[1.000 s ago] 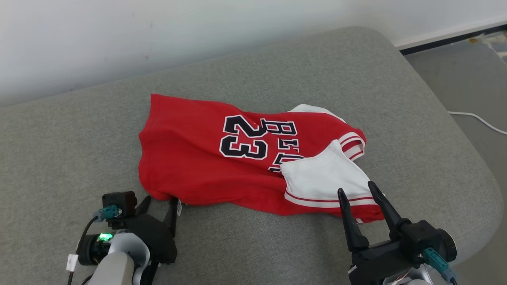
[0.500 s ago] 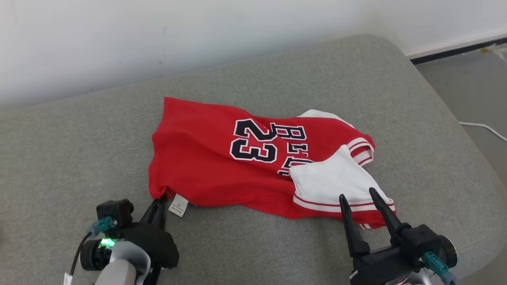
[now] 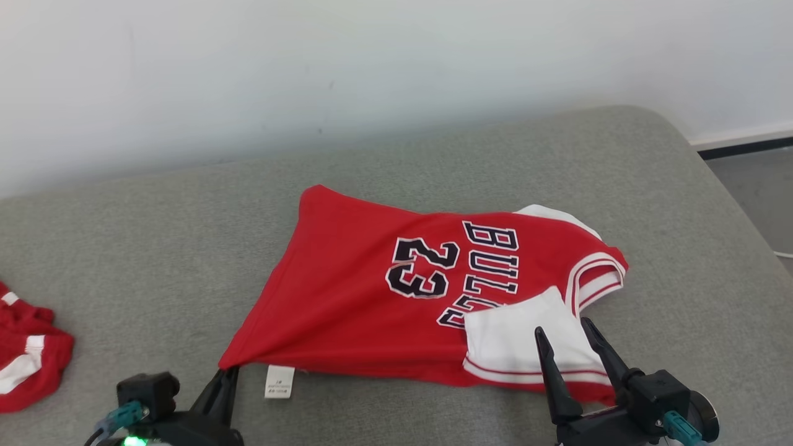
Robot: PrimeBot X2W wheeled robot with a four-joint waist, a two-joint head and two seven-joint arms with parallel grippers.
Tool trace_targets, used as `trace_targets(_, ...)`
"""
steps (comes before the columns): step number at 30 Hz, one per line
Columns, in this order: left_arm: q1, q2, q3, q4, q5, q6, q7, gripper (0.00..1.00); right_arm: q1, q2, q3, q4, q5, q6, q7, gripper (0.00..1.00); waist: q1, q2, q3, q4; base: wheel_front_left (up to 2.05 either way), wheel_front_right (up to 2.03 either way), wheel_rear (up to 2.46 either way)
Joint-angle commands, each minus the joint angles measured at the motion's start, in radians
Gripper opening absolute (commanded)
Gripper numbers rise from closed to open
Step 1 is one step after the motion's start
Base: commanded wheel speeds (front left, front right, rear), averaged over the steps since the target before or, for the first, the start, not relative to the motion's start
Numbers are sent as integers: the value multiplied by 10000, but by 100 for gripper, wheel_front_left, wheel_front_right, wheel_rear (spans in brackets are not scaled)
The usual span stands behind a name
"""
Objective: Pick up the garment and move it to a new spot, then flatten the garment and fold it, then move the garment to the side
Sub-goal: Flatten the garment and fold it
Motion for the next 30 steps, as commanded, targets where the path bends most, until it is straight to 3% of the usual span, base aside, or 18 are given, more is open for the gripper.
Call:
trace_targets(1, 392, 168, 69, -420, 1, 200, 211, 0, 100, -1, -23, -47, -52, -22, 49, 100, 1, -1, -181, 269, 0, 0, 0)
trace_targets(6, 1183, 357, 156, -1296, 157, 761, 698, 0, 124, 1, 30, -135, -4, -22, 123, 100, 1, -1, -147, 378, 0, 0, 0)
trace_targets(7, 1298, 362, 149, -1358, 200, 861, 737, 43, 102, 0, 40, -140, 16, -22, 125, 100, 1, -1, -133, 384, 0, 0, 0)
trace_targets(8, 1423, 394, 105, -1377, 270, 935, 807, 98, 80, 0, 47, -144, 38, -22, 125, 100, 1, -1, -122, 390, 0, 0, 0)
trace_targets(14, 1641, 280, 177, -1323, 362, 1244, 459, 100, 67, 0, -2, -111, 75, -22, 100, 100, 1, -1, -134, 457, 0, 0, 0)
trace_targets(20, 1864, 69, 402, -1573, 456, 1541, -716, 100, 154, 0, -237, -108, 32, -22, 123, 100, 1, -1, -247, 596, 0, 0, 0)
trace_targets(27, 2095, 27, 481, -2001, 820, 1512, -2325, 100, 231, 1, -583, -79, 50, -22, 172, 100, 1, -1, -457, 797, 0, 0, 0)
trace_targets(30, 2321, -39, 582, -2185, 1029, 1566, -2545, 100, 246, 1, -716, -72, 30, -22, 235, 100, 1, -1, -550, 870, 0, 0, 0)
